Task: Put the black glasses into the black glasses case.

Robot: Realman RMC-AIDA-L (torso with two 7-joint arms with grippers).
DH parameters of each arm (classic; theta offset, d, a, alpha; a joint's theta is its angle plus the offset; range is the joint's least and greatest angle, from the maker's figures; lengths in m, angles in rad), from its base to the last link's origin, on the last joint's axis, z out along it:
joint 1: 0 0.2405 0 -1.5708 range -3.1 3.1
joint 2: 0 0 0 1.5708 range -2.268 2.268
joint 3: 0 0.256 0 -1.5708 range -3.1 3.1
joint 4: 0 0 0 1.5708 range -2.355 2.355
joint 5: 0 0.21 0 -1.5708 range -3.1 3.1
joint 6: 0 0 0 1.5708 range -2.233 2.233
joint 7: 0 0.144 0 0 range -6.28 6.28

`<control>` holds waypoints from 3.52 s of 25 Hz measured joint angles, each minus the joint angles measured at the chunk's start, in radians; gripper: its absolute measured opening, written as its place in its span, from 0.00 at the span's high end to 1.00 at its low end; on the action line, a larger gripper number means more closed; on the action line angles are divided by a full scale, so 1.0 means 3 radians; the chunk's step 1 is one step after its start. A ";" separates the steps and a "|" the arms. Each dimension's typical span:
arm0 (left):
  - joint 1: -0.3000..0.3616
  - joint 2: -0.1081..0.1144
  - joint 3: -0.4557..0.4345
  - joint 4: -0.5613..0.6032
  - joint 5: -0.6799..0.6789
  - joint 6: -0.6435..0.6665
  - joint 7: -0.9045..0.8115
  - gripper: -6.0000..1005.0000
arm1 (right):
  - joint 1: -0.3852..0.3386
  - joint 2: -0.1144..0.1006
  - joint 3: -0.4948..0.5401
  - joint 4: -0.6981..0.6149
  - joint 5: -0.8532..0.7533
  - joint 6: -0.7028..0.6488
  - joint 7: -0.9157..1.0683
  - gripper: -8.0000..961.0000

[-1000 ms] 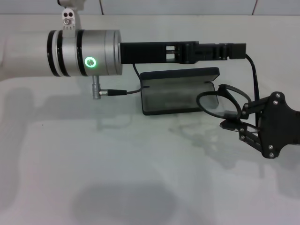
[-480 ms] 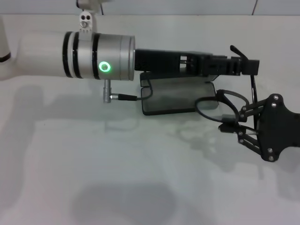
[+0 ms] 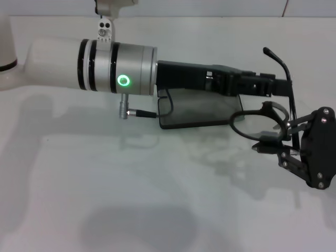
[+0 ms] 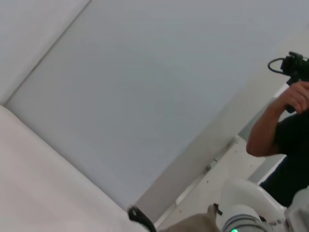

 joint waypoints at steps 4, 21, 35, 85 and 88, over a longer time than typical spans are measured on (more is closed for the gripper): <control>-0.0013 -0.0002 0.0075 0.0003 -0.0003 0.0000 0.0006 0.36 | 0.0012 0.0006 0.0042 0.0047 0.0019 0.0021 0.0000 0.88; 0.0103 0.0067 0.0115 0.0008 -0.0058 -0.0468 0.0111 0.36 | -0.0070 0.0014 0.0093 0.0192 0.0261 -0.0550 -0.0284 0.88; -0.0046 -0.0047 0.0153 -0.0329 -0.0633 -0.0626 0.0870 0.36 | 0.0755 0.0037 -0.0190 0.1566 0.0390 -0.0594 -0.0216 0.88; 0.0641 0.0043 -0.0452 0.0039 -0.0805 -0.0539 0.1511 0.36 | -0.0016 0.0023 -0.2092 -0.0967 0.0225 0.3435 0.0727 0.88; 0.0641 0.0051 -0.0452 0.0028 -0.0756 -0.0562 0.1511 0.36 | -0.0066 0.0028 -0.2624 -0.1260 -0.0220 0.4090 0.1050 0.88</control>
